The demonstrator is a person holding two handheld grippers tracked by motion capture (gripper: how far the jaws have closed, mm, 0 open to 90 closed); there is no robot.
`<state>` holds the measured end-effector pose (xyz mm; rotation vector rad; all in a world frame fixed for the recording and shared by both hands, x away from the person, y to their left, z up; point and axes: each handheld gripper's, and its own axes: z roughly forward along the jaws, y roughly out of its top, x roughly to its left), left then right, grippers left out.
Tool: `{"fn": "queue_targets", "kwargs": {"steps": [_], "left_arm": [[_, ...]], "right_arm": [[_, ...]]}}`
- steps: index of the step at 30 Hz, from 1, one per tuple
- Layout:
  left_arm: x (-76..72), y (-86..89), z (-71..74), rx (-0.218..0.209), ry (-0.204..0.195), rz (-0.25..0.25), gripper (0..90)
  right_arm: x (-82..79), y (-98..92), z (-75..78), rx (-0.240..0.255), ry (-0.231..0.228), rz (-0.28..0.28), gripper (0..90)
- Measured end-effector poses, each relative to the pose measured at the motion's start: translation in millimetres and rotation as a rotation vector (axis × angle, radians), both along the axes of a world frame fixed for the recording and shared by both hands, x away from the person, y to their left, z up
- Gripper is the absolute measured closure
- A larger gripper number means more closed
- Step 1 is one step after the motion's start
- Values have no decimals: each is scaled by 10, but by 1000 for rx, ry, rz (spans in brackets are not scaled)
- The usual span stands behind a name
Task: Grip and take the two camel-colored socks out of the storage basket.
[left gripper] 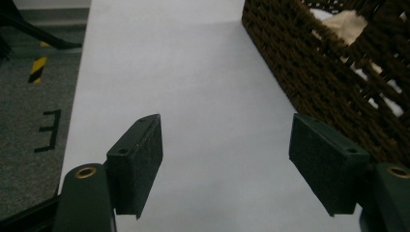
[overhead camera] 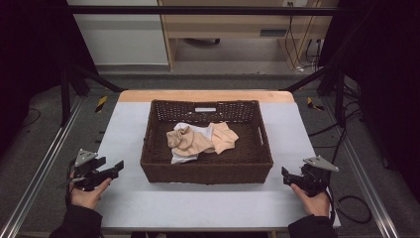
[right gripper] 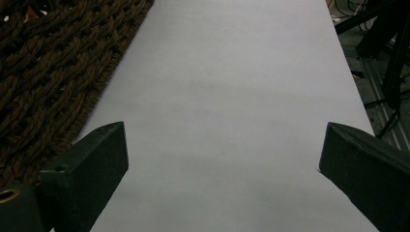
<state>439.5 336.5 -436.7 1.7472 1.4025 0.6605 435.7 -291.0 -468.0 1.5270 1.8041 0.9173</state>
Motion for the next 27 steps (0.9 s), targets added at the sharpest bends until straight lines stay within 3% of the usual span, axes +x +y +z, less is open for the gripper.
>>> {"fn": "queue_targets", "kwargs": {"steps": [6, 16, 27], "left_arm": [[-8, -32, 109, -24, -25, 2, 298], [-48, -132, 314, -63, -65, -14, 336], [-58, -229, 538, -47, -126, -26, 350]], "right_arm": [[5, 23, -7, -1, 3, 29, 43], [0, 30, -7, -1, 3, 28, 42], [-3, 43, -13, -17, 3, 24, 45]]}}
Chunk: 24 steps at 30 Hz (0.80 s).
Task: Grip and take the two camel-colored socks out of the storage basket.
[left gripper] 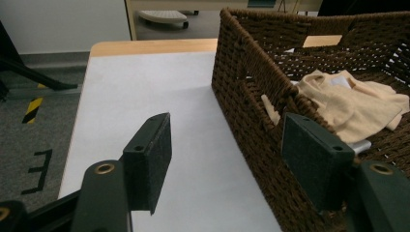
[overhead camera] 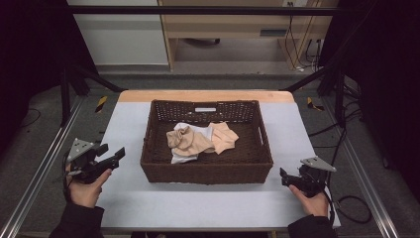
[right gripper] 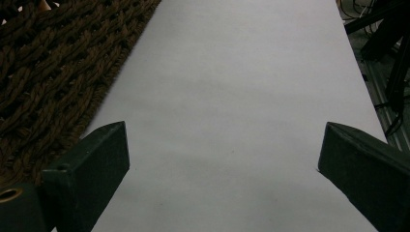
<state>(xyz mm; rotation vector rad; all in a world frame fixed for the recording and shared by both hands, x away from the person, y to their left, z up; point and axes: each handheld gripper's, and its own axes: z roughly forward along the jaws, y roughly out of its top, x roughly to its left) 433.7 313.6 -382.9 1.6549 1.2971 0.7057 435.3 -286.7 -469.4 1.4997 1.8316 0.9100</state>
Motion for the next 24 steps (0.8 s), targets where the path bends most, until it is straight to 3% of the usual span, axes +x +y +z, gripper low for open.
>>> {"fn": "queue_targets", "kwargs": {"steps": [6, 14, 24], "left_arm": [[33, -46, 86, 6, -16, -5, 359], [125, -214, 325, -3, -63, -38, 360], [211, -409, 484, 9, -75, -62, 361]], "right_arm": [[-7, 3, 2, -5, -6, -5, 46], [-15, 12, 0, -8, -8, -12, 48], [-15, 13, 0, -11, -13, -14, 50]]}}
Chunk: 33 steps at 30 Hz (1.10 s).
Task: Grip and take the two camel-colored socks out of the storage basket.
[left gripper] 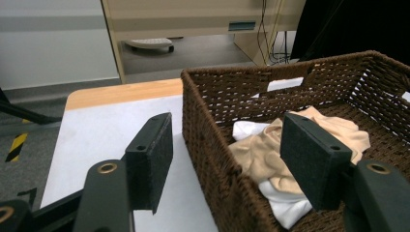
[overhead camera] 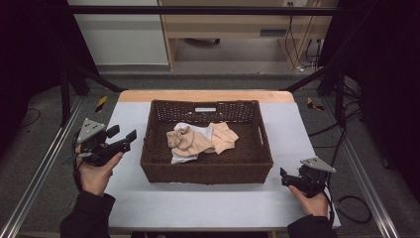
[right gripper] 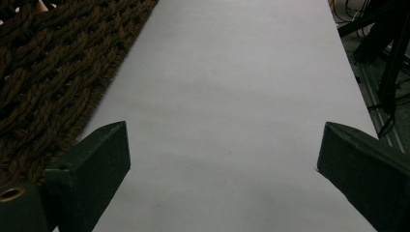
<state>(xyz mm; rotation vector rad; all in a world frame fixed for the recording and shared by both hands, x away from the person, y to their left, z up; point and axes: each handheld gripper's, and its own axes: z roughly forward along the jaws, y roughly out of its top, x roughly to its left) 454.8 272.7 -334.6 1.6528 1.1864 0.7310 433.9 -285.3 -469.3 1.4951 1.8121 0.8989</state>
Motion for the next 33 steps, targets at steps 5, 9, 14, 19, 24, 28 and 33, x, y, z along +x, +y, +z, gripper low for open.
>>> {"fn": "queue_targets", "kwargs": {"steps": [5, 9, 14, 19, 24, 28, 33], "left_arm": [[98, -167, 98, 4, -2, -20, 361], [151, -291, 148, 18, 0, -33, 358], [206, -404, 191, 18, -6, -43, 345], [314, -546, 193, 21, -4, -44, 322], [421, -662, 159, 45, -2, -39, 292], [519, -806, 131, 56, 1, -49, 280], [580, -912, 130, 60, -2, -54, 281]], "right_arm": [[1, -3, 1, -5, -4, -5, 51], [2, -1, 1, -8, -4, -5, 52], [4, -2, 3, -7, -3, -9, 52], [3, -5, 4, -10, -6, -11, 53], [0, -2, 6, -11, -7, -12, 54], [2, -6, 6, -8, -5, -13, 54], [3, -2, 4, -9, -5, -11, 54]]}}
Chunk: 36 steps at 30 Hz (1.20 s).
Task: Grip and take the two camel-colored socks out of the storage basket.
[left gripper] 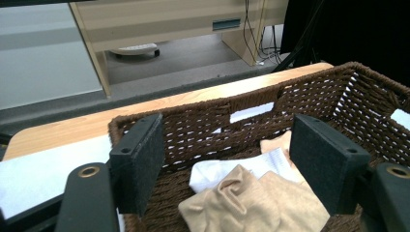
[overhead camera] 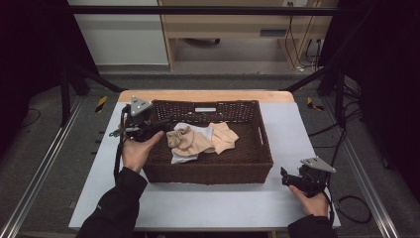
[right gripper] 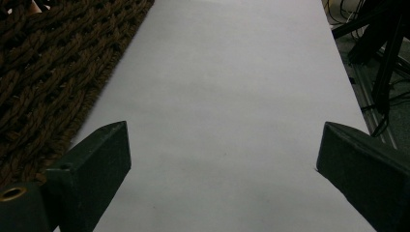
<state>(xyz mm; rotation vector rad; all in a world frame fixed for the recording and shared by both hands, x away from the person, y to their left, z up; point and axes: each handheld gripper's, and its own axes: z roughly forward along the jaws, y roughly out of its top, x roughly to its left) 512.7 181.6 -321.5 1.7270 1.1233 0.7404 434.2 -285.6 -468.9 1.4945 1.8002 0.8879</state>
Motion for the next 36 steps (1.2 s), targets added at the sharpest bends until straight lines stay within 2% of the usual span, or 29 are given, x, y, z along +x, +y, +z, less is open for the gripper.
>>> {"fn": "queue_targets", "kwargs": {"steps": [4, 9, 15, 20, 22, 25, 31, 36], "left_arm": [[68, -96, -30, -7, 7, -10, 281], [146, -216, -116, 22, 12, -15, 287], [326, -382, -278, 51, 45, -7, 291], [406, -429, -369, 52, 70, -1, 296], [453, -444, -442, 81, 86, 11, 306], [478, -442, -493, 94, 97, 22, 320], [514, -427, -659, 113, 161, 23, 333], [526, -424, -756, 127, 196, 18, 317]], "right_arm": [[-1, -2, 2, 0, 0, -1, 54], [0, -3, 0, 5, 2, -1, 54], [1, -7, 1, 10, 3, -1, 54], [-2, -12, 4, 9, 0, 2, 54], [-2, -14, 4, 15, 1, 1, 54], [-1, -8, 2, 12, 2, 3, 54], [-2, -9, 3, 11, 3, 2, 54], [-1, -4, 0, 10, 7, 4, 54]]}}
